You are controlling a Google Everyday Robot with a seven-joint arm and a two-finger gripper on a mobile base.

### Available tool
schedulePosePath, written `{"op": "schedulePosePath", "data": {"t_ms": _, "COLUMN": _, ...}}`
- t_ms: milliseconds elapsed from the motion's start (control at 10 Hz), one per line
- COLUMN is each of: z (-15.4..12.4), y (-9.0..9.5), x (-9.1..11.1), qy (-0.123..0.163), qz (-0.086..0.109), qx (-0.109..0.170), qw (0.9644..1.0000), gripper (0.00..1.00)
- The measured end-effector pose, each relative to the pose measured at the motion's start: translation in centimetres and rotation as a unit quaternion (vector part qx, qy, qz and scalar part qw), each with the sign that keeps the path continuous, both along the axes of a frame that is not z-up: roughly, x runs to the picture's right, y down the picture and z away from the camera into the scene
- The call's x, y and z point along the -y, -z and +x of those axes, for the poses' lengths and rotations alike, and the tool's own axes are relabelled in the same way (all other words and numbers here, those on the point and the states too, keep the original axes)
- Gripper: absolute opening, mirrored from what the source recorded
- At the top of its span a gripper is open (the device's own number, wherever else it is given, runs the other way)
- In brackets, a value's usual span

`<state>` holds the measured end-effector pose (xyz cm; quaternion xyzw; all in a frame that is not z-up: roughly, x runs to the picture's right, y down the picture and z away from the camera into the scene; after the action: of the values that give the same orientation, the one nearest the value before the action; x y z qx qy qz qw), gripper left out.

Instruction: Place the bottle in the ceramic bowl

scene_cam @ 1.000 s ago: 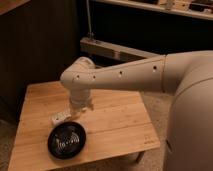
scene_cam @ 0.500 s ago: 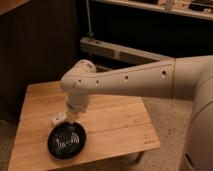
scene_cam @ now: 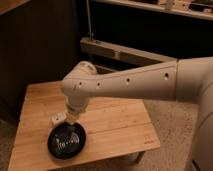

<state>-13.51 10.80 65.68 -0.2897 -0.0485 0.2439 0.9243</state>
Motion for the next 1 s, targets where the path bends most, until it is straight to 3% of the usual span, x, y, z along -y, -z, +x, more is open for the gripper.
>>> {"op": "schedulePosePath", "data": {"t_ms": 100, "z": 0.29, "y": 0.18, "x": 0.16, "qy": 0.024, "qz": 0.022, "qx": 0.020, "qw": 0.9993, "gripper": 0.65}}
{"op": "schedulePosePath", "data": {"t_ms": 200, "z": 0.90, "y": 0.26, "x": 0.37, "qy": 0.058, "qz": 0.051, "qx": 0.044, "qw": 0.9960, "gripper": 0.65}}
{"op": "schedulePosePath", "data": {"t_ms": 400, "z": 0.84, "y": 0.49, "x": 0.28, "qy": 0.082, "qz": 0.068, "qx": 0.062, "qw": 0.9924, "gripper": 0.65}}
{"op": "schedulePosePath", "data": {"t_ms": 900, "z": 0.89, "y": 0.40, "x": 0.41, "qy": 0.083, "qz": 0.073, "qx": 0.065, "qw": 0.9918, "gripper": 0.65}}
{"op": "schedulePosePath", "data": {"t_ms": 1000, "z": 0.89, "y": 0.25, "x": 1.06, "qy": 0.088, "qz": 0.089, "qx": 0.086, "qw": 0.9885, "gripper": 0.65}}
